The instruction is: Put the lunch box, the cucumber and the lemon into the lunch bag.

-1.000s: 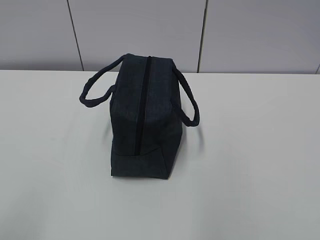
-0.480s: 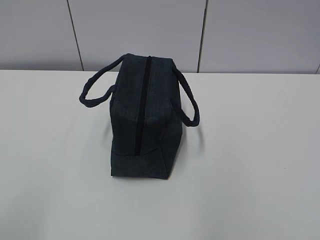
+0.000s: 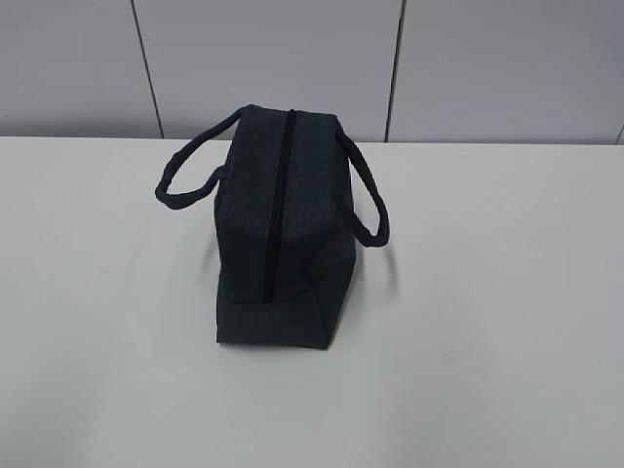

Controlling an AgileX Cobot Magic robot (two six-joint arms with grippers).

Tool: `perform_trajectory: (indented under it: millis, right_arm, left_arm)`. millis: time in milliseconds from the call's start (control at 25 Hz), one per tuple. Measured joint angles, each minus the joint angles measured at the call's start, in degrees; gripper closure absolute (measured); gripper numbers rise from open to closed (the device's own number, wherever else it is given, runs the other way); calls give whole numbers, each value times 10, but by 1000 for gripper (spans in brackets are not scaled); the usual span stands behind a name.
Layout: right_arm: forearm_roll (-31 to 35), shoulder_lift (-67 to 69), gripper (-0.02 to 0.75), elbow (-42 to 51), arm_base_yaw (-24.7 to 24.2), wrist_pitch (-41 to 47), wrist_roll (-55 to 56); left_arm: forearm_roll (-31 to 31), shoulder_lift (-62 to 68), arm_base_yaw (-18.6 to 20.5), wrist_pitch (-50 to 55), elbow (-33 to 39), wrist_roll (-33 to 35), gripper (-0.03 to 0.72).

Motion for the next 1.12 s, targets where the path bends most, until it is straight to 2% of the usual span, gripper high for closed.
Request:
perform_trajectory:
  millis: [200, 360, 480, 600, 1120]
  right_arm:
    - [0, 0, 421, 0, -5, 0, 1]
    - [-1, 0, 421, 0, -57, 0, 1]
    - [-1, 0, 421, 0, -79, 0, 1]
    - [-1, 0, 421, 0, -91, 0, 1]
    - [-1, 0, 421, 0, -96, -1, 1]
  left_arm:
    - [0, 0, 9, -1, 0, 0, 399]
    - [0, 0, 58, -1, 0, 0, 417]
    - [0, 0, 92, -1, 0, 0, 433]
    - [0, 0, 109, -1, 0, 0, 440]
    - [0, 0, 112, -1, 0, 0, 446]
